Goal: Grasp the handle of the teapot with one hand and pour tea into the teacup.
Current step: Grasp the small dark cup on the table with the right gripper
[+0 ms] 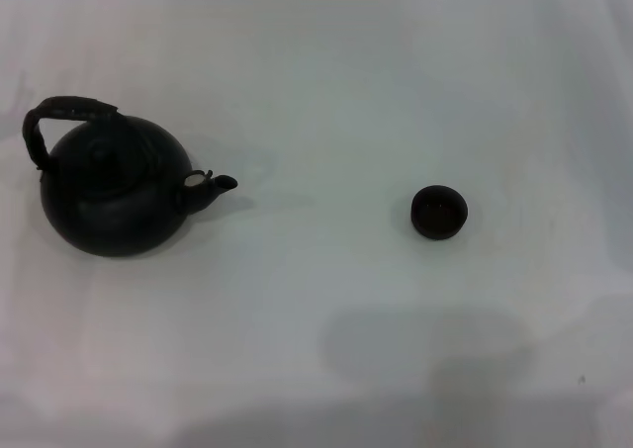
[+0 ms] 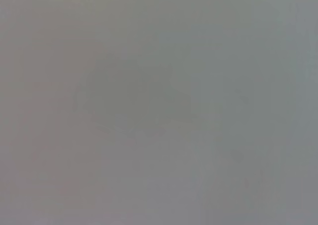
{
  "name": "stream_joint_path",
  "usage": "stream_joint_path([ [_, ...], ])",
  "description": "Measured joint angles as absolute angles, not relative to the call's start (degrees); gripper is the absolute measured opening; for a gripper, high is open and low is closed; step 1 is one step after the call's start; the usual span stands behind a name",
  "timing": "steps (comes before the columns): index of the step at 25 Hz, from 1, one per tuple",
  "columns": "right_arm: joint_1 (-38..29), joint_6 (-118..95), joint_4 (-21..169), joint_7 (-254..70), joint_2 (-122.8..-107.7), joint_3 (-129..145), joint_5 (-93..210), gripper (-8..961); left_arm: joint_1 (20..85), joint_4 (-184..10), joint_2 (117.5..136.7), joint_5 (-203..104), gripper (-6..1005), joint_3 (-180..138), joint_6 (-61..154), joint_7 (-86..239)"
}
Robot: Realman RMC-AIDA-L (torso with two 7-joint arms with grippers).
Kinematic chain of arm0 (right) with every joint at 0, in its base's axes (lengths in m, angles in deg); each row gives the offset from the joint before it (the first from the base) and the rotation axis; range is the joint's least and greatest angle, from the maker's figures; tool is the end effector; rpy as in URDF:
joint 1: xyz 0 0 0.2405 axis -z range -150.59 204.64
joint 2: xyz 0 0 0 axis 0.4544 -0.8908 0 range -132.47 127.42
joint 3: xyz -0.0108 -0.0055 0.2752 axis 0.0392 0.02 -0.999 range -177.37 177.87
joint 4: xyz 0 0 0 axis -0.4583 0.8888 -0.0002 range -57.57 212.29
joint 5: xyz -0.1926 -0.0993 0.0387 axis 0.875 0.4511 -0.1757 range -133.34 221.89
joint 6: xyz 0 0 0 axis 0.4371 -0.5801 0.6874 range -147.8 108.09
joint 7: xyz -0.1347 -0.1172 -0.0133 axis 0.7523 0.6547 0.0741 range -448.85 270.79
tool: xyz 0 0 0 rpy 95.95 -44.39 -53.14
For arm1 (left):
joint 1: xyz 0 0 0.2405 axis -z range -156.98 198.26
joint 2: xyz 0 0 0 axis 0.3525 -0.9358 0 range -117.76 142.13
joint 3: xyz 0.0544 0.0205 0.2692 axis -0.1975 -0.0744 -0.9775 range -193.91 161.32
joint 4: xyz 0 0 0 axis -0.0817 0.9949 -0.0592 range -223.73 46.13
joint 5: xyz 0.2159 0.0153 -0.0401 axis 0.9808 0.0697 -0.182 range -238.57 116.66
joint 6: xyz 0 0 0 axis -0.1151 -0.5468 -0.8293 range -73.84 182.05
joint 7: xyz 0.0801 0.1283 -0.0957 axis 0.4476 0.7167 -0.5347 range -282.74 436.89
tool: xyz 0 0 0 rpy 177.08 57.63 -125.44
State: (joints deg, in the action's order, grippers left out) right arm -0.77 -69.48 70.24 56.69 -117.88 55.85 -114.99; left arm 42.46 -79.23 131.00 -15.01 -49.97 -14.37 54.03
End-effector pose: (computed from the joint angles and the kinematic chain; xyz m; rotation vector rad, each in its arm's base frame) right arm 0.4177 0.4079 0.0363 -1.3581 0.9416 0.6959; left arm -0.3978 0.3631 0.0410 -1.4354 -0.5822 -0.6946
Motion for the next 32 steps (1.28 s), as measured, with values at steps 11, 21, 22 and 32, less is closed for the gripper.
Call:
stream_joint_path([
  [11,-0.52,-69.53,70.63,56.30,-117.92,55.89,-114.93,824,40.93,-81.56,131.28,-16.07,852,-49.85,-14.67,54.19],
  [21,-0.44,-69.81,70.51,49.68,-117.99,57.57,-114.18,825,39.54,-83.09,131.32,-17.13,853,-49.71,-16.95,53.79],
  [22,-0.44,-69.82,69.98,47.86,-117.91,58.95,-113.66,825,39.30,-83.12,131.33,-17.59,853,-49.71,-17.37,53.64],
  [32,-1.20,-66.88,52.90,21.91,-113.17,69.26,-93.73,826,37.85,-83.22,131.12,-21.55,849,-49.73,-17.69,53.43],
])
